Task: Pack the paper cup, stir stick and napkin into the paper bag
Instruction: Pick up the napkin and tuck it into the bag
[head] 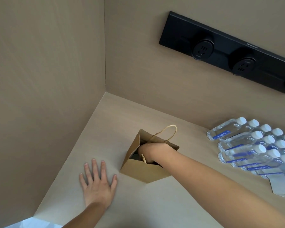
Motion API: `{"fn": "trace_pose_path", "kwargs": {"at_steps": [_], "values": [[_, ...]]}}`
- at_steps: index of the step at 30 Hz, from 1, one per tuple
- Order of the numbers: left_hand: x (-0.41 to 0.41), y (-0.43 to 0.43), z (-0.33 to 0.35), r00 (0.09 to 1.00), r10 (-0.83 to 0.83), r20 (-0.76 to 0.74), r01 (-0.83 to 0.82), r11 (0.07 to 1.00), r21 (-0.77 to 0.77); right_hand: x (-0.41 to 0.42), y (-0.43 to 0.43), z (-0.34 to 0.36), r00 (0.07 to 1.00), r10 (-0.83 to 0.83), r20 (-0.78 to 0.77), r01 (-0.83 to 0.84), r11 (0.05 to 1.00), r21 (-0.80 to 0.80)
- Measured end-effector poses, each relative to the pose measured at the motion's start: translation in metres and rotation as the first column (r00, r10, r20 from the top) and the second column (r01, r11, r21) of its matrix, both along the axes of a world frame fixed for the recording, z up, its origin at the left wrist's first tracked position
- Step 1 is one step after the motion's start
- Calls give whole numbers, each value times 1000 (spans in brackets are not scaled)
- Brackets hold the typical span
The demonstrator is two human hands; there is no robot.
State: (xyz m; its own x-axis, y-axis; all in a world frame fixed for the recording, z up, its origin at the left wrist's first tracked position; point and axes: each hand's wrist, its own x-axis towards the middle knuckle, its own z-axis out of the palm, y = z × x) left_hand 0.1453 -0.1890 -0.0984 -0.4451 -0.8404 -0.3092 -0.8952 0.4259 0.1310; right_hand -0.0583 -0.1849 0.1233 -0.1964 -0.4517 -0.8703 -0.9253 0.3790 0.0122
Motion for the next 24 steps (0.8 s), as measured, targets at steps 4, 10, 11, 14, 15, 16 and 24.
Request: {"fn": "trace_pose_path", "kwargs": {"at_steps": [4,10,11,14,15,16,24], "values": [[0,0,0,1000,1,-1,-1,1000,16,1,-1,30,996,90,-13,-91,995,-34],[0,0,0,1000,2,19,-3,1000,17,-7,23,94,992,-70,109,100,950,-294],[0,1,0,1000,5,14,-5,1000,19,-9,31,103,987,-96,130,136,927,-350],[-1,0,0,1000,3,9,-3,1000,19,-16,57,122,971,-156,184,232,809,-539],[-1,0,1,1000,1,8,-1,1000,22,-19,65,126,960,-186,210,275,769,-577],[-1,0,2,1000,1,11,-1,999,36,-21,73,129,945,-218,242,322,731,-601],[-13,-19,69,967,29,-252,66,931,360,-28,145,106,659,-425,621,751,331,-571]]}}
